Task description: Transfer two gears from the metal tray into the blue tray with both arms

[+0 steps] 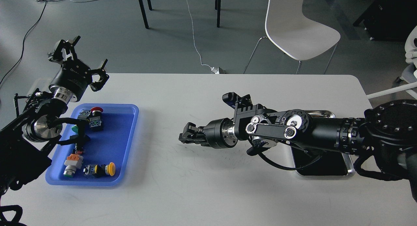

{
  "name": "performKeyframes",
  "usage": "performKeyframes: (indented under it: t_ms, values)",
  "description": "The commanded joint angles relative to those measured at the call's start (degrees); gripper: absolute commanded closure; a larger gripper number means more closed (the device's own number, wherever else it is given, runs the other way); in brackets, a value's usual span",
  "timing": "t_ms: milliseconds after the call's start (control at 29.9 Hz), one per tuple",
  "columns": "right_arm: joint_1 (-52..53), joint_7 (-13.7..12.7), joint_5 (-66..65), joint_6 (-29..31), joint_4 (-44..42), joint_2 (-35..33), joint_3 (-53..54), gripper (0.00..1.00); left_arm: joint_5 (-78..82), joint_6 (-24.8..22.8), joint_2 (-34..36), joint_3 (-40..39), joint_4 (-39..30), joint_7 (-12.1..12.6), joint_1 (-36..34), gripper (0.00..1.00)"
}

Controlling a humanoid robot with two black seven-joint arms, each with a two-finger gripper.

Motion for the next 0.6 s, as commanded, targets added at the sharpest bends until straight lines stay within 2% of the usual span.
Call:
performKeyframes:
  t_ms: [0, 234, 435, 568]
  values:
    - [-1.0, -0.2, -0.1, 0.0, 0.1, 0.0, -0.1, 0.97, 0.0, 0.0, -0.5, 0.0, 0.0, -0.1, -0.1, 0.01]
    - [-2.5, -0.2, -0.1, 0.0, 0.1, 0.0, -0.1, 0.94, 0.0, 0.0, -0.6, 0.0, 0.0, 0.0, -0.1, 0.01]
    - [-3.1, -0.3, -0.2, 0.0, 0.1, 0.0, -0.2, 0.68, 0.0, 0.0, -0.6, 0.0, 0.0, 0.0, -0.1, 0.01]
    - [-3.3, -1.0, -0.5, 0.0, -0.1, 0.0, -0.2, 0.62, 0.0, 0.0, -0.6, 0.0, 0.0, 0.0, -0.1, 0.01]
